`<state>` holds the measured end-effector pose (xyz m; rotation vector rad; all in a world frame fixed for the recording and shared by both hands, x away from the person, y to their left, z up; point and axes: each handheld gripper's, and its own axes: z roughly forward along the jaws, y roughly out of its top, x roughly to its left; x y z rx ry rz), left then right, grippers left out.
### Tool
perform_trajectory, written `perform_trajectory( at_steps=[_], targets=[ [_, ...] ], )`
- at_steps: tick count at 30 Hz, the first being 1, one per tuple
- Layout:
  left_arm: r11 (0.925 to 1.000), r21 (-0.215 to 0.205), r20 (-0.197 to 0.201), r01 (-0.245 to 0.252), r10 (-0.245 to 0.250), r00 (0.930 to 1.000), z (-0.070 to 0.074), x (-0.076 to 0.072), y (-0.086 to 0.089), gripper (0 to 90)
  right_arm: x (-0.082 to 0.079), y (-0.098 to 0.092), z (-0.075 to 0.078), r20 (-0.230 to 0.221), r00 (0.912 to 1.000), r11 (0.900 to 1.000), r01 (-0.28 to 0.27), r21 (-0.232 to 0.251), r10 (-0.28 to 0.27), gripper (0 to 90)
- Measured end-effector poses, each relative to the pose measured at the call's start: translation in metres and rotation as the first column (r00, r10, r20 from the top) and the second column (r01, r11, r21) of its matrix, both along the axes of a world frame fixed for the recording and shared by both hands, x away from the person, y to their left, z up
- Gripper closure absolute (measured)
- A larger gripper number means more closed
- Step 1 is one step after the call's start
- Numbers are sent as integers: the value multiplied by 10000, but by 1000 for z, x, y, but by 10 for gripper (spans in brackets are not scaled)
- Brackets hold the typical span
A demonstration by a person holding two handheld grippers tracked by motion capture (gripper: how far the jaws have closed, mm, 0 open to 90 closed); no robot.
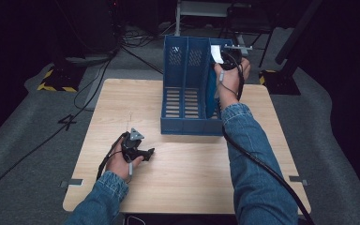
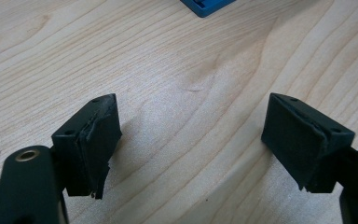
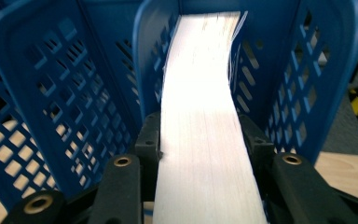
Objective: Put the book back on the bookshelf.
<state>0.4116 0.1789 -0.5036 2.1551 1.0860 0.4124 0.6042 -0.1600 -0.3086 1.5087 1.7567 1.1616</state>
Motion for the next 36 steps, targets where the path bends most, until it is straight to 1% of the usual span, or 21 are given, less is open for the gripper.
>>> perform_trajectory(
  at_steps=[1, 3, 4, 6, 9, 12, 13, 14, 15, 17, 18, 19, 20, 21, 25, 26, 28, 31, 33, 34, 36],
  targets=[
    [10000, 5, -18, 27, -27, 10000, 0, 0, 0, 194, 0, -1, -1, 160, 9999, 9998, 56, 211, -59, 608],
    [10000, -1, -8, 46, -46, 10000, 0, 0, 0, 194, 1, -4, -2, 485, 9988, 9985, -103, 542, 77, 606],
    [10000, 62, 30, 58, -58, 10000, 0, -1, 1, 195, 1, -5, -2, 599, 9982, 9974, -67, 716, 24, 605],
    [10000, 2, -4, 34, -34, 10000, 0, -1, 0, 194, 0, -5, -4, 862, 9963, 9959, -68, 897, -9, 603],
    [10000, 38, 42, 48, -48, 10000, 0, -1, 0, 194, 0, 1, -12, 1067, 9943, 9984, -126, 560, 66, 597],
    [10000, 37, 50, 48, -48, 10000, 0, -1, 0, 194, -2, 4, -12, 1059, 9944, 9992, -60, 407, 16, 588],
    [10000, 10, -4, 40, -40, 10000, 0, -1, 0, 194, -4, 7, -10, 924, 9957, 9999, -57, 85, 48, 575],
    [10000, 1, -3, 34, -34, 10000, 0, -1, 0, 194, -5, 6, -10, 869, 9962, 10000, -73, 43, 69, 563],
    [10000, 8, 12, 29, -29, 10000, 0, -1, 0, 194, -6, 5, -9, 838, 9963, 9997, -182, 150, 169, 541],
    [10000, 7, 8, 30, -30, 10000, 0, -1, 0, 194, -9, 0, -6, 1015, 9941, 9986, -406, 333, 371, 511],
    [10000, 7, 8, 30, -30, 10000, 0, -1, 0, 194, -9, 0, -6, 1015, 9941, 9986, -406, 333, 371, 511],
    [10000, 31, 22, 42, -42, 10000, 0, -1, 0, 194, -12, -3, -3, 1154, 9922, 9982, -505, 319, 466, 474],
    [10000, -38, -29, 13, -13, 10000, 0, -1, 0, 194, -15, -5, 0, 1291, 9900, 9978, -603, 290, 561, 444],
    [10000, -4, -3, 8, -8, 10000, 0, -1, 0, 194, -23, -7, 5, 1376, 9879, 9971, -741, 163, 711, 411],
    [10000, -2, -1, 87, -87, 10000, 0, -3, 2, 193, -41, -14, 12, 1657, 9795, 9933, -1148, -95, 1148, 397],
    [10000, -2, -1, 87, -87, 10000, 0, -3, 2, 193, -41, -14, 12, 1657, 9795, 9933, -1148, -95, 1148, 397],
    [9998, -30, -25, 175, -175, 9998, 0, -5, 4, 193, -52, -21, 15, 1741, 9741, 9893, -1458, -51, 1444, 391],
    [9994, 22, 4, 334, -334, 9994, 0, -8, 7, 192, -69, -30, 18, 1783, 9651, 9805, -1963, 79, 1918, 385],
    [9991, 6, -6, 427, -427, 9991, 0, -9, 9, 185, -77, -35, 19, 1811, 9598, 9759, -2184, 21, 2144, 378],
    [9991, -16, -34, 431, -431, 9991, 0, -9, 9, 183, -84, -39, 20, 1839, 9560, 9726, -2323, -12, 2286, 374],
    [9988, -17, -44, 484, -484, 9988, 0, -9, 9, 180, -93, -46, 20, 1808, 9516, 9676, -2525, -21, 2487, 364]
  ],
)
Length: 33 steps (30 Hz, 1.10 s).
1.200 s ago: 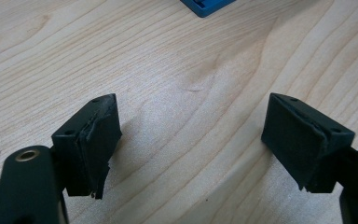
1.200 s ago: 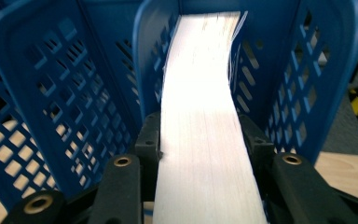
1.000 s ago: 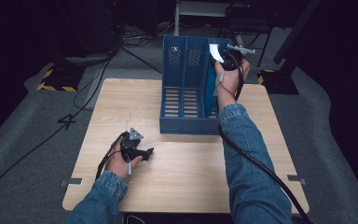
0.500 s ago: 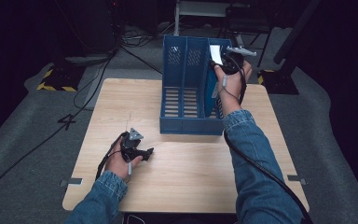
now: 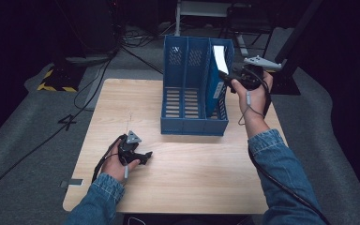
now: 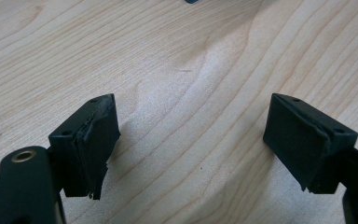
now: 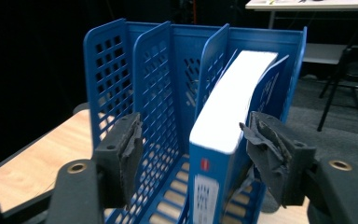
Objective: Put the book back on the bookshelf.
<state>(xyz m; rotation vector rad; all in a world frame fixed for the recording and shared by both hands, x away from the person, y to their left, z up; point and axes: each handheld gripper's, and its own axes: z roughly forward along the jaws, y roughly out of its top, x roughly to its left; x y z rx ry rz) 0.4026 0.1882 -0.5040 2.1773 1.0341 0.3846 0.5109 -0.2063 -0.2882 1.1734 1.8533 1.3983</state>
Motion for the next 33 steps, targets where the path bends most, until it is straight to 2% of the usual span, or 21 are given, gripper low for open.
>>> perform_trajectory(
  at_steps=[5, 15, 20, 24, 26, 27, 32, 33],
  targets=[
    [10000, 9, 18, 33, -33, 10000, 0, 1, 1, 171, -19, -15, 1, -32, 9991, 9989, -422, -197, 422, 352],
    [9999, 11, 4, 169, -169, 9999, 0, 5, 6, 168, -46, -44, -3, -386, 9964, 9952, -779, -597, 756, 330],
    [9999, 6, 15, 168, -168, 9999, 0, 6, 8, 166, -61, -56, -10, -966, 9899, 9904, -1115, -818, 1035, 318],
    [9999, 15, 18, 168, -168, 9999, 0, 6, 8, 165, -75, -67, -20, -1146, 9888, 9869, -1087, -1188, 951, 311],
    [9998, 26, 19, 172, -172, 9999, 0, 6, 8, 164, -78, -70, -24, -1278, 9871, 9865, -1117, -1195, 963, 310],
    [9999, 18, 19, 166, -166, 9999, 0, 5, 8, 164, -83, -75, -32, -1471, 9843, 9862, -1152, -1187, 973, 310],
    [9999, 6, 8, 114, -114, 9999, 0, 5, 9, 164, -90, -84, -52, -1763, 9801, 9862, -1132, -1208, 910, 309],
    [9999, 39, -10, 130, -130, 9999, 0, 4, 9, 164, -93, -89, -67, -1990, 9759, 9872, -1133, -1121, 894, 309]
  ],
)
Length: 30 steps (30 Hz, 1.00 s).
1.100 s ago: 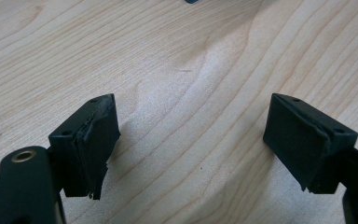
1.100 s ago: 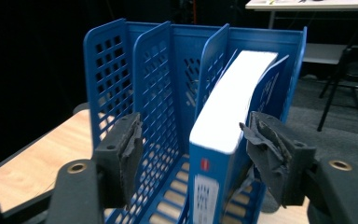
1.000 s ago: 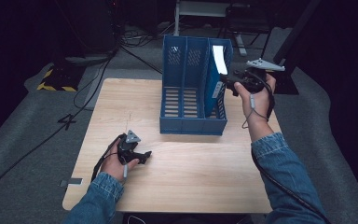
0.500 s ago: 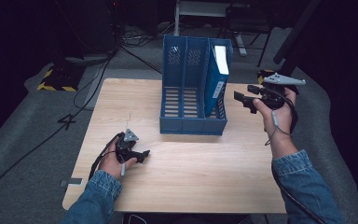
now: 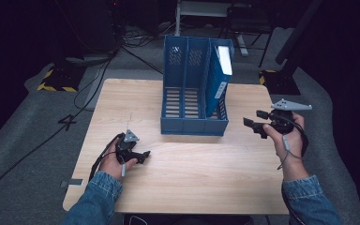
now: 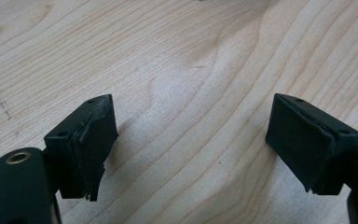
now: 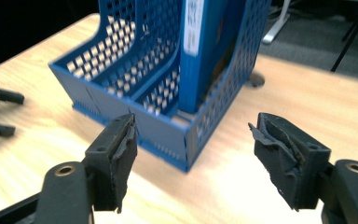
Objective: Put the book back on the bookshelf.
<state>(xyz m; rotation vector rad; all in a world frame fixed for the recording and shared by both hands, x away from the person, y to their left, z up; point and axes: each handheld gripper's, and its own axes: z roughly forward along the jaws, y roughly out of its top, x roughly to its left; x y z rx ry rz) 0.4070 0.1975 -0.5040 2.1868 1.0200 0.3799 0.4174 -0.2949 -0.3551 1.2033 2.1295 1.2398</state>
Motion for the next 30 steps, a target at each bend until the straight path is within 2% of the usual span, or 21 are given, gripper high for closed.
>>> perform_trajectory(
  at_steps=[1, 2, 5, 6, 7, 13, 15, 21, 23, 27, 30],
  targets=[
    [10000, 0, 0, 0, 0, 10000, 0, 0, 0, 164, 0, 0, 0, 0, 10000, 10000, 0, 0, 0, 309],
    [10000, -2, 1, 1, -1, 10000, 0, 0, 0, 164, -3, -3, -14, -63, 9999, 9999, 103, -38, -103, 309],
    [10000, -1, -2, 4, -4, 10000, 0, 0, 0, 164, -6, -6, -35, -224, 9997, 9998, 124, 171, -120, 309],
    [10000, -1, -2, 4, -4, 10000, 0, 0, 0, 164, -6, -6, -35, -224, 9997, 9998, 124, 171, -120, 309],
    [10000, -2, 0, 3, -3, 10000, 0, 0, 0, 164, -8, -7, -52, -576, 9983, 9997, 61, 235, -48, 309],
    [10000, -8, 23, -32, 32, 10000, 0, 0, 0, 160, -8, -12, -87, -1352, 9906, 9985, 144, -522, -213, 309],
    [10000, -7, 24, -33, 33, 10000, 0, 0, 0, 159, -8, -12, -90, -1449, 9892, 9982, 134, -589, -218, 309],
    [10000, -1, 24, -30, 30, 10000, 0, 0, -1, 159, -9, -12, -118, -2118, 9773, 9925, -156, -1213, -105, 306],
    [10000, -1, 24, -36, 36, 10000, 0, 0, -1, 158, -9, -11, -122, -2093, 9779, 9915, -269, -1275, -4, 306],
    [10000, -2, 27, -91, 91, 10000, 0, 0, -2, 155, -10, -8, -130, -2301, 9730, 9872, -553, -1496, 196, 302],
    [10000, 7, 0, -90, 90, 10000, 0, 0, -2, 154, -11, -6, -134, -2230, 9741, 9805, -786, -1803, 371, 288]
  ],
)
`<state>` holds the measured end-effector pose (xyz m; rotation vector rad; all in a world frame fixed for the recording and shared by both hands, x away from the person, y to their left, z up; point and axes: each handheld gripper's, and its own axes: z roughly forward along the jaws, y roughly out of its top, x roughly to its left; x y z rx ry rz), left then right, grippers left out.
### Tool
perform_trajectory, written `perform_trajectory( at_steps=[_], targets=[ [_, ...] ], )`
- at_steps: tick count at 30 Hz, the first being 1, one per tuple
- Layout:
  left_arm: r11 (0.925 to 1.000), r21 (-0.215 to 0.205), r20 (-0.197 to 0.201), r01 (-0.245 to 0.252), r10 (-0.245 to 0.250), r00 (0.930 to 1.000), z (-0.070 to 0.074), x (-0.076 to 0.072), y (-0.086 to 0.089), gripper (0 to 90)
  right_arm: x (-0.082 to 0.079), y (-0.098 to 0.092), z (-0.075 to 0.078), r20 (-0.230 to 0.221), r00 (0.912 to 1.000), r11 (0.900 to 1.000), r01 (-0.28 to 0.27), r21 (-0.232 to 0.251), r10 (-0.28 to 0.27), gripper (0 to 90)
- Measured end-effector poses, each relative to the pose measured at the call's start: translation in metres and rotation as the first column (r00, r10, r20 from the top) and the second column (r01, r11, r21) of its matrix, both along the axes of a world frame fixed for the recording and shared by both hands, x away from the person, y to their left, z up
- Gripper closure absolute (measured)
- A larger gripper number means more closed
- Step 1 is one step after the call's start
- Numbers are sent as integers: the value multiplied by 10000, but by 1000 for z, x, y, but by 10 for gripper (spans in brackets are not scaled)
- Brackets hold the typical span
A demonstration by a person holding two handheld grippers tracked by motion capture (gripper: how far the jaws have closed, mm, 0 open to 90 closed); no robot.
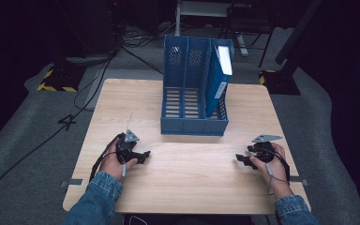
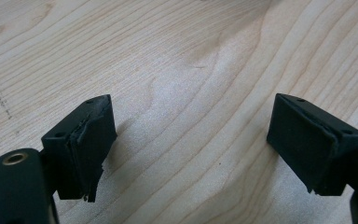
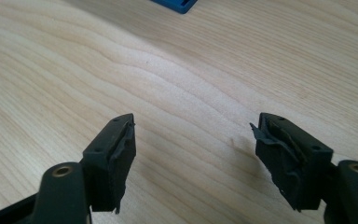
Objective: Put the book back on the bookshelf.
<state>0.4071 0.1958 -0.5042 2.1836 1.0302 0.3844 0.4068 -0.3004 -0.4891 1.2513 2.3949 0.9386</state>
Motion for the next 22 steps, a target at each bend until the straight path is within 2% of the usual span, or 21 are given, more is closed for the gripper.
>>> perform_trajectory(
  at_steps=[3, 5, 6, 8, 22],
  targets=[
    [10000, -2, 0, 0, 0, 10000, 0, 0, 0, 154, 0, 1, -2, -25, 10000, 10000, -24, 1, 24, 271],
    [10000, -3, 4, 9, -9, 10000, 0, 0, 0, 154, 0, 0, -5, 177, 9998, 10000, -81, -18, 81, 237],
    [10000, 1, 6, 3, -3, 10000, 0, 0, 0, 154, 0, 1, -7, 343, 9994, 10000, -28, -41, 29, 197],
    [10000, 3, 2, -3, 3, 10000, 0, 0, 0, 154, 1, 2, -15, 1010, 9949, 10000, 65, 4, -66, 93],
    [10000, 10, -4, 7, -7, 10000, 0, 0, 0, 153, 2, 3, -16, 1054, 9944, 10000, 50, 81, -58, 88]
  ],
)
